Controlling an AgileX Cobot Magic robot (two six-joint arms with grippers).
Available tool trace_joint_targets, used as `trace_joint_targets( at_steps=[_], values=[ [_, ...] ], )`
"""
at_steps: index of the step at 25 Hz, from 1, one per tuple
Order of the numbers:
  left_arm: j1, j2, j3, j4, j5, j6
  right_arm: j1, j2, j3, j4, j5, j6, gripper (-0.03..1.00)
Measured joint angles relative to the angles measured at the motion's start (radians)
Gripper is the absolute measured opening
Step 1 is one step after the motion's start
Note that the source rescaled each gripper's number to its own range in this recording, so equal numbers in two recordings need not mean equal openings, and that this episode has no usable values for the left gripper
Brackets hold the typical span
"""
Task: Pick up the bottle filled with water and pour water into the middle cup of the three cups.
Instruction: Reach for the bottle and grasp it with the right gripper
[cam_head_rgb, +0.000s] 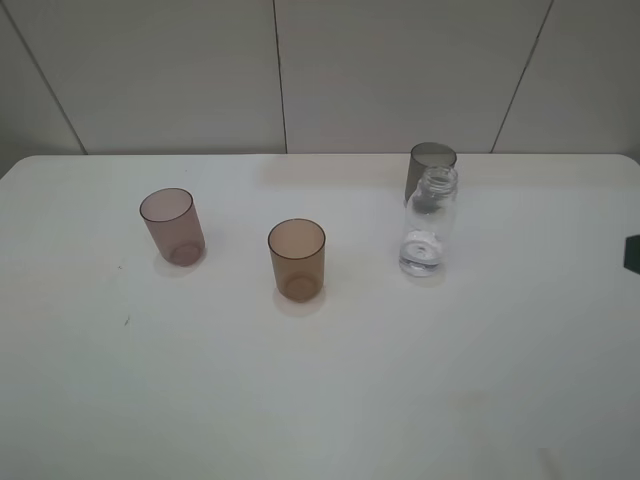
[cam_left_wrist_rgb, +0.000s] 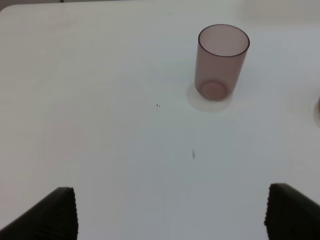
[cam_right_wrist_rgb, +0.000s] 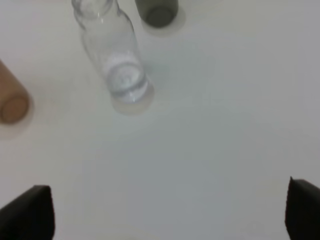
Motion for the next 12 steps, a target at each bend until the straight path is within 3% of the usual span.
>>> trace_joint_targets(
  at_steps=[7, 12],
  values=[
    [0.0, 0.0, 0.0, 0.0, 0.0, 0.0, 0.191, 0.326, -0.003, 0.022, -0.476, 0.0, 1.0],
    [0.0, 0.0, 0.0, 0.0, 0.0, 0.0, 0.296, 0.498, 0.028, 0.023, -0.679, 0.0, 1.0]
  ],
)
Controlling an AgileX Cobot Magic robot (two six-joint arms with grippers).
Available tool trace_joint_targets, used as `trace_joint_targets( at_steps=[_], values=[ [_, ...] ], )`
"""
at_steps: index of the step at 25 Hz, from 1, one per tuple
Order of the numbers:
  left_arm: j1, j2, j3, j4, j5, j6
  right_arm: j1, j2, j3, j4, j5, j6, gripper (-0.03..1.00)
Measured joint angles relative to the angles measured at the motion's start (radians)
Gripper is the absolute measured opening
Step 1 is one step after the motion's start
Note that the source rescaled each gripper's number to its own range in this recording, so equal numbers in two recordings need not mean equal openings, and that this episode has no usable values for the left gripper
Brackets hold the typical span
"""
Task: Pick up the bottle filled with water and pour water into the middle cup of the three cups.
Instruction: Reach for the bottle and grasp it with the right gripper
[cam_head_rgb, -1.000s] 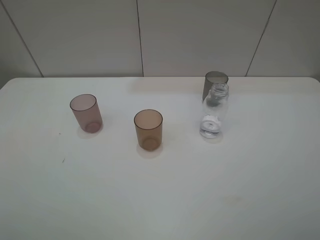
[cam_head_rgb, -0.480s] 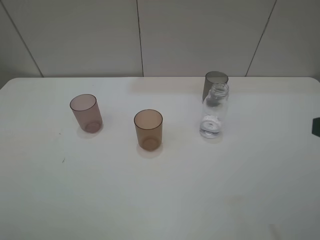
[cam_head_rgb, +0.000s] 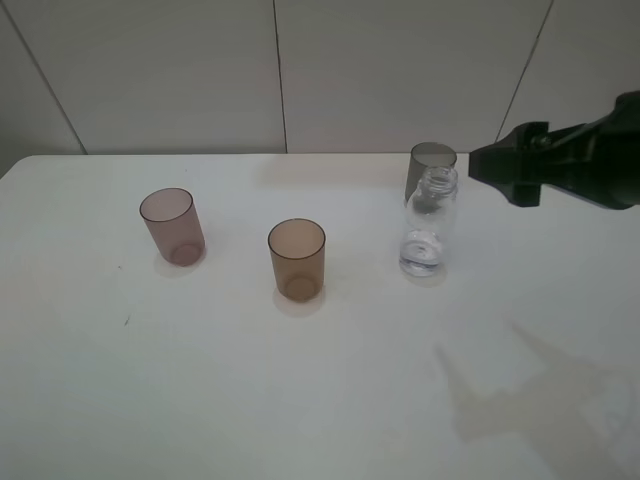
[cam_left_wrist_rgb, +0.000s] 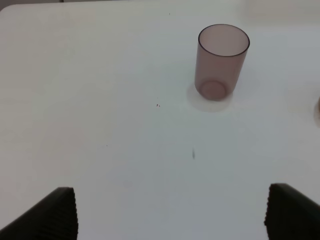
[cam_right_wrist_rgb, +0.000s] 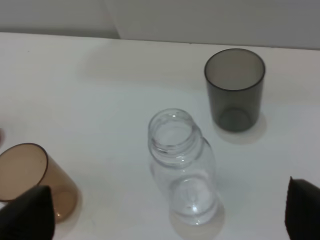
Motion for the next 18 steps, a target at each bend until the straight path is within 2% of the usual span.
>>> trace_joint_targets(
  at_steps=[8, 13, 18],
  values=[
    [0.0, 0.0, 0.0, 0.0, 0.0, 0.0, 0.1, 0.143, 0.269, 0.064, -0.533, 0.0, 1.0],
    [0.0, 0.0, 0.0, 0.0, 0.0, 0.0, 0.15, 0.288, 0.386, 0.014, -0.899, 0.0, 1.0],
    [0.0, 0.0, 0.0, 0.0, 0.0, 0.0, 0.154, 0.524, 0.433, -0.012, -1.256, 0.0, 1.0]
  ],
)
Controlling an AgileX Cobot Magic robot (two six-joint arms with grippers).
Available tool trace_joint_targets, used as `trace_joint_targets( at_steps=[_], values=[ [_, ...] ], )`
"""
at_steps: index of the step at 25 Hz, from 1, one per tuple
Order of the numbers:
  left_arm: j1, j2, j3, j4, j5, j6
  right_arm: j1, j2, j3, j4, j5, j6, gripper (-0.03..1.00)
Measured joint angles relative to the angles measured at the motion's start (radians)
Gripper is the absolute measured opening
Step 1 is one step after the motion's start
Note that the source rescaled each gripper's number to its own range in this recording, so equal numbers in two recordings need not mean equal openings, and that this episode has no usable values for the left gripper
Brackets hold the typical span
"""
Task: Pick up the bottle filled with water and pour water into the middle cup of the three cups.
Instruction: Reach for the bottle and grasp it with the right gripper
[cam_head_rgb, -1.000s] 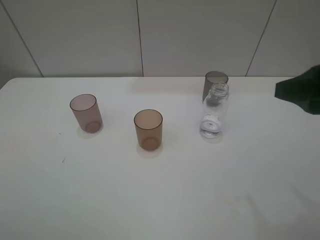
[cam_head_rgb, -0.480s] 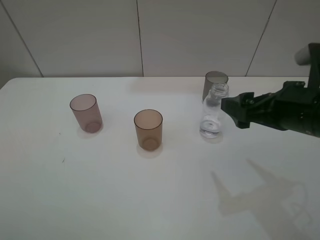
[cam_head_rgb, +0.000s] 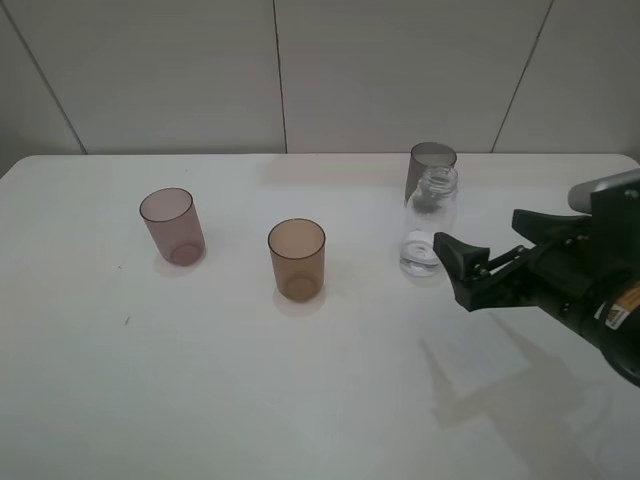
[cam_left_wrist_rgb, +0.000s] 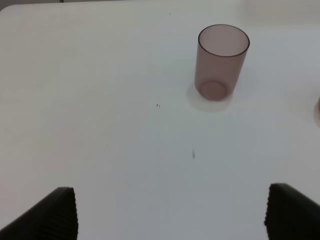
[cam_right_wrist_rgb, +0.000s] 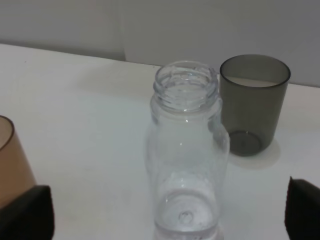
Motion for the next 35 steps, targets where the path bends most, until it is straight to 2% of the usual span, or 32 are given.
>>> trace_joint_targets(
  at_steps=[2, 4, 11, 24, 35],
  values=[
    [0.0, 0.0, 0.0, 0.0, 0.0, 0.0, 0.0, 0.095, -0.001, -0.005, -0.097, 0.0, 1.0],
    [0.0, 0.0, 0.0, 0.0, 0.0, 0.0, 0.0, 0.183, -0.008, -0.01, -0.115, 0.0, 1.0],
    [0.0, 0.0, 0.0, 0.0, 0.0, 0.0, 0.0, 0.335, -0.102, -0.019, -0.122, 0.0, 1.0],
    [0.0, 0.0, 0.0, 0.0, 0.0, 0.0, 0.0, 0.461, -0.27, 0.115, -0.132, 0.0, 1.0],
    [0.0, 0.0, 0.0, 0.0, 0.0, 0.0, 0.0, 0.549, -0.353, 0.169, -0.132, 0.0, 1.0]
  ],
)
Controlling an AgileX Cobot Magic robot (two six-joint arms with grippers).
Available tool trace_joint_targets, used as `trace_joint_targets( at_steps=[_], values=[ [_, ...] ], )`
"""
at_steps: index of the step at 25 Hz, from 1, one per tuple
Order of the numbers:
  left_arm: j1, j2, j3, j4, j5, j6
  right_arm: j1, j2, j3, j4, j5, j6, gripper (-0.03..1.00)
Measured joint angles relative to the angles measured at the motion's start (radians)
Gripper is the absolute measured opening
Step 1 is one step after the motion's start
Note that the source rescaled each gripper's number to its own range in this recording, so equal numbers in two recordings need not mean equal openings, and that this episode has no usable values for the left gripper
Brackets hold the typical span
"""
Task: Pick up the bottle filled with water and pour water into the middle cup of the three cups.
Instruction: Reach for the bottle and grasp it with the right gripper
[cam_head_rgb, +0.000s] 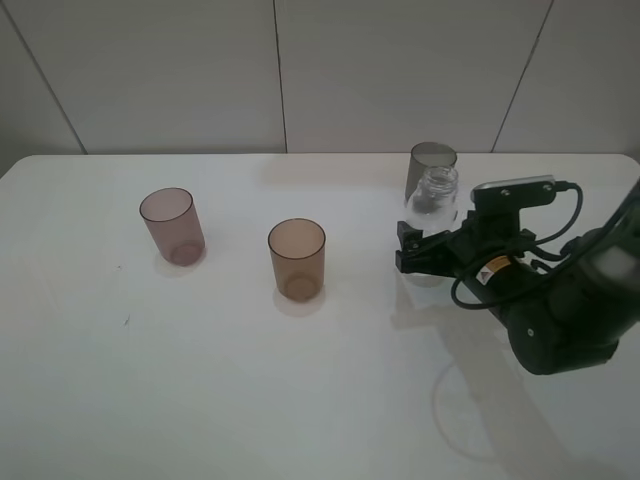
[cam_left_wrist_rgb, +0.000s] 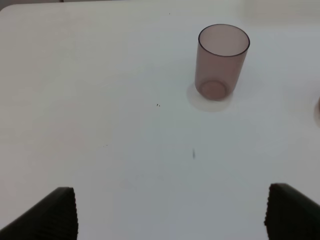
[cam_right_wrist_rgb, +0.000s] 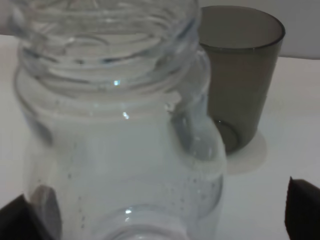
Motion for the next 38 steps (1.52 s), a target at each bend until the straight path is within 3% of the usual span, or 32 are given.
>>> trace_joint_targets(
  at_steps=[36, 38],
  values=[
    [0.0, 0.0, 0.0, 0.0, 0.0, 0.0, -0.046, 0.047, -0.083, -0.086, -0.001, 0.0, 1.0],
    [0.0, 0.0, 0.0, 0.0, 0.0, 0.0, -0.046, 0.047, -0.083, -0.086, -0.001, 0.0, 0.95]
  ],
)
